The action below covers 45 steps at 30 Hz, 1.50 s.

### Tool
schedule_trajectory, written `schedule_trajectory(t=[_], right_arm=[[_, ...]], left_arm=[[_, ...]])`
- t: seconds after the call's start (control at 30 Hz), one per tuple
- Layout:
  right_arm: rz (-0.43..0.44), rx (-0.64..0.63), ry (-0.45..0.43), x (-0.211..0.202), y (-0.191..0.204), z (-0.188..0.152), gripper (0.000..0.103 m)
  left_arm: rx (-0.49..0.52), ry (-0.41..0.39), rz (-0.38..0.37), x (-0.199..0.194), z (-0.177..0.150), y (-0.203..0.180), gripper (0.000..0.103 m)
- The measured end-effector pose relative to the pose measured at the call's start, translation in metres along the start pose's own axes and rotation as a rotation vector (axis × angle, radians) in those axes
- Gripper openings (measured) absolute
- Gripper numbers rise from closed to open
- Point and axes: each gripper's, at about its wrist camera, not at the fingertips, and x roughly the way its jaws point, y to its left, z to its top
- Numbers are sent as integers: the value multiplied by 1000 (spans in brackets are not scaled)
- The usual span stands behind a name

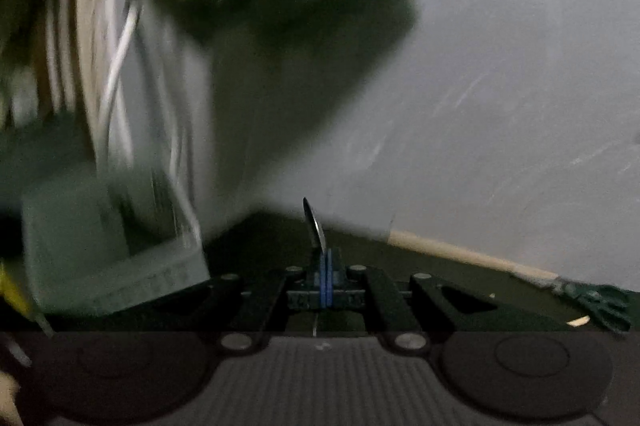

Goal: Organize utensils
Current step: 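Lift the steel spoon and lower it into the white holder, then open the right tool and pull it up out of the holder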

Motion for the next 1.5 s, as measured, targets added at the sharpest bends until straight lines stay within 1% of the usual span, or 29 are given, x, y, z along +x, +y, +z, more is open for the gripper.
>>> schedule_trajectory(t=[0.1,0.17,0.27,0.4,0.47,0.57,0.7,0.83,1.0,1.2,1.3,1.37,1.5], right_arm=[[7,74,-124,-23,-6,24,1],[48,129,-200,-37,-11,41,1],[141,200,-296,-49,-15,62,1],[248,264,-369,-47,-4,71,1],[282,280,-382,-39,3,74,1],[334,280,-369,-28,16,70,1],[368,258,-311,-8,37,58,1],[360,214,-258,8,50,44,1],[346,194,-202,12,56,24,2],[337,177,-166,13,55,14,2],[345,170,-136,15,54,11,4],[348,167,-129,14,55,10,8],[346,167,-110,14,54,10,11]], left_arm=[[2,-1,-5,2,1,-1,77],[4,-3,-12,4,2,-2,77],[-1,-7,-34,7,3,-3,77],[13,-7,-54,9,4,-6,77],[15,-7,-59,9,4,-7,77],[17,-6,-60,10,5,-9,77],[17,-7,-60,10,5,-9,77],[18,-7,-60,10,5,-8,77],[20,-7,-61,10,5,-8,77],[23,-7,-60,11,5,-8,77],[23,-7,-61,12,6,-7,77],[23,-7,-60,11,6,-8,77],[23,-7,-60,12,6,-8,77]])
